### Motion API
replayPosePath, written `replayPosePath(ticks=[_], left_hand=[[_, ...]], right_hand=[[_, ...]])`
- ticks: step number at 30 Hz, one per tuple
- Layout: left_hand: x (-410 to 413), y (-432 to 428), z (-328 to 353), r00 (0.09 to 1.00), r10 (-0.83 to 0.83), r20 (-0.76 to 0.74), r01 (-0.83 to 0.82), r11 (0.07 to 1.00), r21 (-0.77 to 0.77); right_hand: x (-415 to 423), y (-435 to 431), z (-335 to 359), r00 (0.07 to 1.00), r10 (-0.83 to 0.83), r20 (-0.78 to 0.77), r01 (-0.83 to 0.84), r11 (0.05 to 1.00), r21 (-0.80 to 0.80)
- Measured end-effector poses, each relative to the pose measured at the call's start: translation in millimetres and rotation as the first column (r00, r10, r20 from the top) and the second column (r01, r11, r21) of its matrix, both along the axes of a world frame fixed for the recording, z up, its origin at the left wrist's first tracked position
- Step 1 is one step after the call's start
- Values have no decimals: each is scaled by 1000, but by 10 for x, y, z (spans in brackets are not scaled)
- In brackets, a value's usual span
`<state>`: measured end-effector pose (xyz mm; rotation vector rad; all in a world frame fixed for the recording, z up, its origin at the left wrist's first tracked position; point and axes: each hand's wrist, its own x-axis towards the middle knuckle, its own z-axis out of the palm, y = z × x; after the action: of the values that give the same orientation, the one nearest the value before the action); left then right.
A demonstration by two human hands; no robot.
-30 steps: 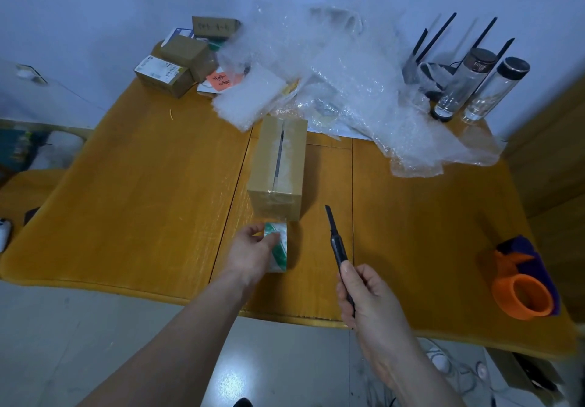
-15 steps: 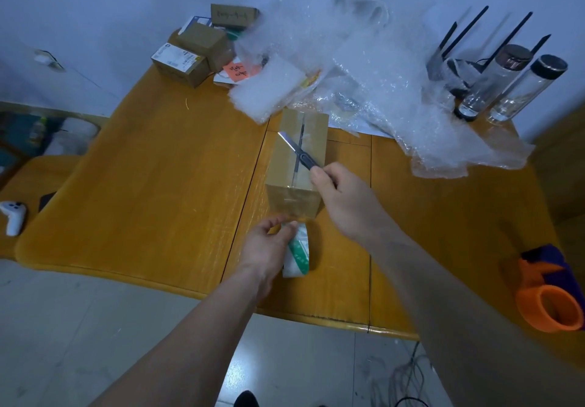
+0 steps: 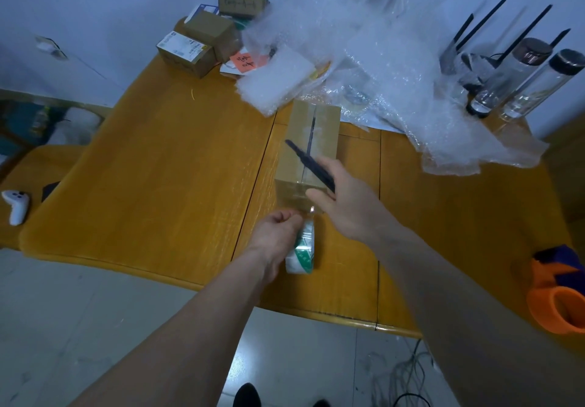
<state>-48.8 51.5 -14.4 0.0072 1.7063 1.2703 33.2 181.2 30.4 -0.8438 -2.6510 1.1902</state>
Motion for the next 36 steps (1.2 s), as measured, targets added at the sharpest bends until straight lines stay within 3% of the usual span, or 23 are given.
replayPosePath(ticks=[3,10,19,27,36], left_hand=[[-33,49,24,1000,-14,27,14,1000,-2],[-67,28,-67,995,-100,3,99,994,51],[58,-44,-63,998,-68,-12,69,990,123],[132,-94,-76,994,-70,-84,66,997,-47],[215,-252,-187,997,-53,48,47,992,118]], right_hand=[[-102,107,-57,995,72,69,-83,982,168],[-196,184,-189,998,25,57,-41,958,284],[-224,176,-224,999,3,49,-14,971,237],[-225,157,-205,998,-1,59,-12,974,226],[-222,164,-171,997,7,72,-22,977,212]])
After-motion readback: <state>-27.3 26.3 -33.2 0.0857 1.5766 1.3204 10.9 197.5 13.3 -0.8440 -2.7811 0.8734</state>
